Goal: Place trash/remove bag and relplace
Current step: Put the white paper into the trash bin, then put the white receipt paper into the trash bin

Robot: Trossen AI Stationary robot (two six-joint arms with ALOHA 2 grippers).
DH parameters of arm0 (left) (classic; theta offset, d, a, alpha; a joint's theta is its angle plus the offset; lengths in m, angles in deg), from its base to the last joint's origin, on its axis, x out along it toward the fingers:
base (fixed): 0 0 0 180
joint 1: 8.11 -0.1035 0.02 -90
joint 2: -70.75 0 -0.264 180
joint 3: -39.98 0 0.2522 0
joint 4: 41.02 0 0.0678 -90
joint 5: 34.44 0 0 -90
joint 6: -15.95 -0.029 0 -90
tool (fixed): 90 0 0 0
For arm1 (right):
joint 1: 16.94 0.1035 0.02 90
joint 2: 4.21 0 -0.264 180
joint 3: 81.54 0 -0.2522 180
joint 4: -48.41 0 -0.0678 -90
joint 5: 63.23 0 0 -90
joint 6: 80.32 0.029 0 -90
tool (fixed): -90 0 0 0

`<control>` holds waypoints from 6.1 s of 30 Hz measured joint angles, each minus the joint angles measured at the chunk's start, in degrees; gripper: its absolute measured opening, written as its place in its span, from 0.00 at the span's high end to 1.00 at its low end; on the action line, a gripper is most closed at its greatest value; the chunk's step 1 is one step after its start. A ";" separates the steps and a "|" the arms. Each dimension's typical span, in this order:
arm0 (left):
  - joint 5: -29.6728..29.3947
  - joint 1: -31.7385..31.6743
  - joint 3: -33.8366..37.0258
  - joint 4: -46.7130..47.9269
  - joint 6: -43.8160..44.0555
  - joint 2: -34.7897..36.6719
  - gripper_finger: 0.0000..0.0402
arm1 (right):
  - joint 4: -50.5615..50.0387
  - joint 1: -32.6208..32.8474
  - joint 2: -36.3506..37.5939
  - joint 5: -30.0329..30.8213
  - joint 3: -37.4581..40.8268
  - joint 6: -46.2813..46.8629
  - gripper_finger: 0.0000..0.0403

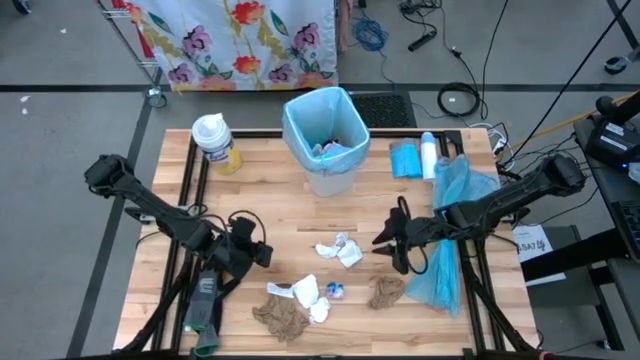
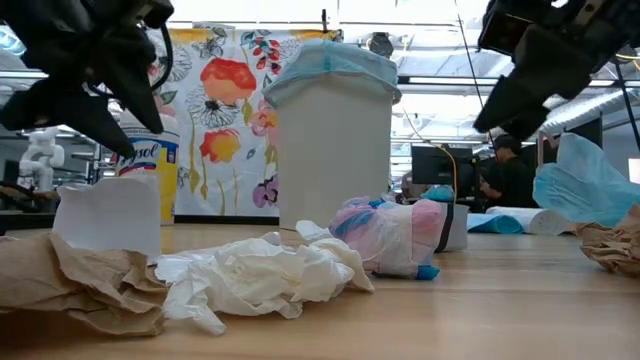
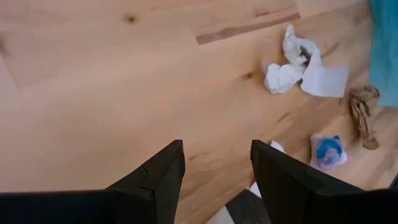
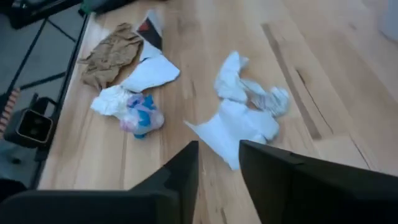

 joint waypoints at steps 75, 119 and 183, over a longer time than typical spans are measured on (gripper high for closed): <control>5.48 -5.27 12.67 -4.31 -22.47 11.87 0.54 | -16.70 -33.85 -21.16 7.70 -59.36 -17.45 0.98; 5.83 -5.28 12.66 -6.01 -22.44 11.90 0.54 | -3.41 -10.71 -25.28 -5.71 -23.16 -9.19 0.63; 7.81 -5.27 12.65 -6.07 -22.46 11.87 0.54 | -31.90 -16.68 -27.46 1.43 -59.62 -25.35 1.00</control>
